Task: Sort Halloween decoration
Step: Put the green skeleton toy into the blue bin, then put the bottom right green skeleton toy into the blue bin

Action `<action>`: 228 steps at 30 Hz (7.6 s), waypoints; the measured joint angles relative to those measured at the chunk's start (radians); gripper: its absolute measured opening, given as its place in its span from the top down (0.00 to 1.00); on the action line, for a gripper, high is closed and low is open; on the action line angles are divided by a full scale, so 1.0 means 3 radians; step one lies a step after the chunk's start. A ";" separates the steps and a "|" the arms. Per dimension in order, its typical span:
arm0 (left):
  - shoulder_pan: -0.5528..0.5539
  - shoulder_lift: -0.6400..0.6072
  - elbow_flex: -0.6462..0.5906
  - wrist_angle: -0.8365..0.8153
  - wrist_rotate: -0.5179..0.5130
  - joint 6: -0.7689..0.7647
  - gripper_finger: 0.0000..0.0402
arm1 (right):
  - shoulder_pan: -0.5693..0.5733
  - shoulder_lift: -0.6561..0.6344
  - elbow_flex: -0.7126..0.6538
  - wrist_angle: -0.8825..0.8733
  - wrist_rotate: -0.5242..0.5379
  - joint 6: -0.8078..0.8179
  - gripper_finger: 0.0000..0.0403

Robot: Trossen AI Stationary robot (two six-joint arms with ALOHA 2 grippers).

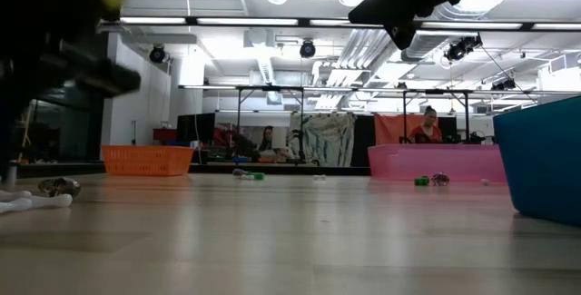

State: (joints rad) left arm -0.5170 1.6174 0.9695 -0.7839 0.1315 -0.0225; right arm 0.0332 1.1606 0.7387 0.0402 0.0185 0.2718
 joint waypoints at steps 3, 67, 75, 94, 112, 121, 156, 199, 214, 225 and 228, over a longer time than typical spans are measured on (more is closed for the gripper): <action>0.0097 -0.0428 0.0000 -0.0036 0.0041 -0.0090 0.99 | 0.0000 0.0000 0.0000 -0.0001 0.0000 -0.0013 1.00; 0.1657 -0.0692 -0.0518 0.3801 -0.0551 -0.0316 1.00 | 0.0114 0.0654 0.0593 0.0298 0.0290 -0.0297 0.75; 0.1657 -0.0687 -0.0524 0.3743 -0.0550 -0.0259 1.00 | 0.0114 0.0828 0.0593 0.0354 0.0272 -0.0153 0.80; 0.1658 -0.0716 -0.0516 0.3568 -0.0614 -0.0333 0.80 | 0.0115 0.0760 0.0585 0.0380 0.0262 -0.0309 0.98; 0.1590 -0.2184 -0.1172 0.2706 -0.1328 -0.0889 0.60 | 0.0751 -0.0589 -0.0044 -0.1218 0.0284 0.0976 1.00; 0.1256 -0.2291 -0.1514 0.3074 -0.1647 -0.1360 0.61 | 0.2119 -0.0087 -0.0491 -0.0411 0.0295 0.2480 1.00; 0.1058 -0.2259 -0.1527 0.3128 -0.2015 -0.1200 0.61 | 0.2291 0.1042 0.0268 -0.1160 -0.0971 0.2928 0.56; 0.1769 -0.2178 -0.1525 0.4463 -0.1216 -0.0859 0.61 | -0.0367 -0.0011 0.0267 0.0185 -0.0262 -0.0052 0.57; 0.2219 -0.2178 -0.1525 0.4068 -0.0606 -0.1022 0.61 | -0.0948 0.0610 0.0263 -0.2070 0.0341 0.2594 0.57; 0.2296 -0.2176 -0.1525 0.3857 -0.0375 -0.1026 0.61 | -0.1086 0.1234 0.0264 -0.2000 0.0023 0.3353 0.57; 0.2299 -0.2178 -0.1525 0.3851 -0.0378 -0.1019 0.61 | -0.1091 0.1331 0.0264 -0.2012 0.0025 0.3452 0.57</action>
State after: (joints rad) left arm 0.1725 0.9642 0.5121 0.3714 0.0182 -0.3283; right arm -0.2939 1.5600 0.8181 -0.5632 0.0261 1.3073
